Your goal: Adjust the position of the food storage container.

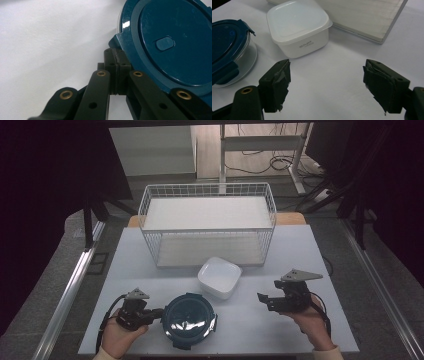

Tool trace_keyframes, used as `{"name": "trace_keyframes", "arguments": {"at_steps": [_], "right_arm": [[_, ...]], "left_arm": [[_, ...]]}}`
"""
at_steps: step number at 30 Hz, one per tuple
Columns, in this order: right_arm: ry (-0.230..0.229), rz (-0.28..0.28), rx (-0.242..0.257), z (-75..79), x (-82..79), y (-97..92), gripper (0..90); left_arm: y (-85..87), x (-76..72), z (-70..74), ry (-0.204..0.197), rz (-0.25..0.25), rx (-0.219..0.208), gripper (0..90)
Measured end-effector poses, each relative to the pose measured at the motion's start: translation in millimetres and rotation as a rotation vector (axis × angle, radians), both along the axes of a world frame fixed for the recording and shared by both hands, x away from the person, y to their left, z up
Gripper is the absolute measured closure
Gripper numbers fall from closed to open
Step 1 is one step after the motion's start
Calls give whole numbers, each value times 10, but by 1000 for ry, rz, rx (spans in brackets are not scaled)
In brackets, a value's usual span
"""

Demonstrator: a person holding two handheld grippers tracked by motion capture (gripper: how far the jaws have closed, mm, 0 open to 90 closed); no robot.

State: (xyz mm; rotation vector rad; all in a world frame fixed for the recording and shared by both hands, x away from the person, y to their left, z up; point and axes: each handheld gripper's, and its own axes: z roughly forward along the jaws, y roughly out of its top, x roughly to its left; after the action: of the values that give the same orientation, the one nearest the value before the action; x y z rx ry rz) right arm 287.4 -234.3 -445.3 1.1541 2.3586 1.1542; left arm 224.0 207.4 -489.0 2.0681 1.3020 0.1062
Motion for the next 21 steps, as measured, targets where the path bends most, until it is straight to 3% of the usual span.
{"name": "trace_keyframes", "arguments": {"at_steps": [7, 10, 12, 13, 15, 18, 21], "right_arm": [[-4, -7, 1, 4, -7, 8, 218], [-6, -12, 20, 23, -36, 25, 216], [17, 1, 53, 31, -51, 34, 213], [17, 1, 53, 31, -51, 34, 213], [29, 0, 64, 29, -60, 42, 208], [36, -11, 76, 27, -70, 50, 198], [36, -7, 74, 23, -82, 58, 197]], "left_arm": [[49, 33, -7, 10, -27, -23, 882], [124, 33, 65, -27, -11, -35, 801], [155, 30, 88, -42, 2, -42, 653], [178, 26, 104, -51, 12, -49, 653], [228, 16, 141, -65, 45, -48, 468], [290, 4, 172, -89, 71, -44, 307], [339, 5, 172, -99, 95, -45, 255]]}}
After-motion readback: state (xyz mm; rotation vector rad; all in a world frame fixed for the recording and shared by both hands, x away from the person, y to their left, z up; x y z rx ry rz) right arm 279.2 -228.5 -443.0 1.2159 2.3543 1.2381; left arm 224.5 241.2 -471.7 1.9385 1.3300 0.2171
